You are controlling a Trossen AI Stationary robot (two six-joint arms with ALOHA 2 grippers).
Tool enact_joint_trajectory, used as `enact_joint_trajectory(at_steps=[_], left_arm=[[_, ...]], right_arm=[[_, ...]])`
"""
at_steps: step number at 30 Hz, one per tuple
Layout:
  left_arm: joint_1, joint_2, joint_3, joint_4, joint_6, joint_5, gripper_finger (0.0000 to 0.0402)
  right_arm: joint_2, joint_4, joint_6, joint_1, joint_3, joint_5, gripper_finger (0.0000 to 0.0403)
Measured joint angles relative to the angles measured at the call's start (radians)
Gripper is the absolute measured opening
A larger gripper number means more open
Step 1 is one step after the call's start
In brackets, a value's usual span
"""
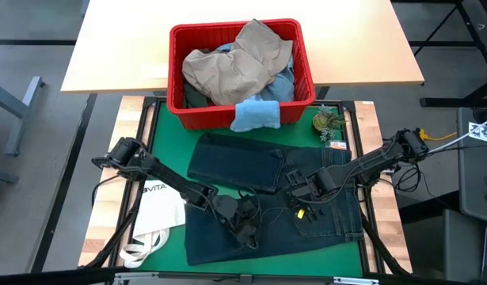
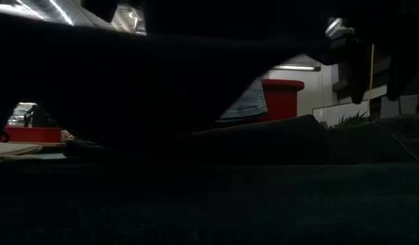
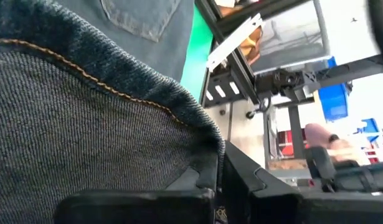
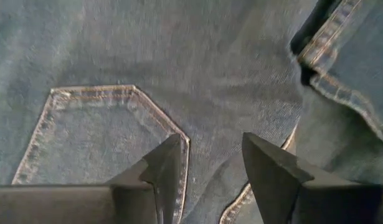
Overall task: Fold Laundry from Bin
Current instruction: Fold the dark blue pants
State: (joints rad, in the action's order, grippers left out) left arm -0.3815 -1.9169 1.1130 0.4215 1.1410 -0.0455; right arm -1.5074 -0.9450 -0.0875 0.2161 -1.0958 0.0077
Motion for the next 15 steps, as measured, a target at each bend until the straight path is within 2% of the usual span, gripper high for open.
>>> enact_joint_trajectory(at_steps=[7, 11, 15], left_arm=[[-0.004, -0.035, 0.0, 0.018, -0.016, 0.036, 0.0014], [-0.017, -0.036, 0.0, 0.018, -0.116, 0.106, 0.0016], [-0.018, -0.036, 0.0, 0.018, -0.169, 0.118, 0.0032]], right_arm=[[0.0, 0.001, -0.026, 0.0, -0.034, 0.0, 0.017], [0.0, 0.0, -0.026, 0.0, -0.037, 0.0, 0.017], [0.0, 0.0, -0.026, 0.001, -0.037, 0.0, 0.017]])
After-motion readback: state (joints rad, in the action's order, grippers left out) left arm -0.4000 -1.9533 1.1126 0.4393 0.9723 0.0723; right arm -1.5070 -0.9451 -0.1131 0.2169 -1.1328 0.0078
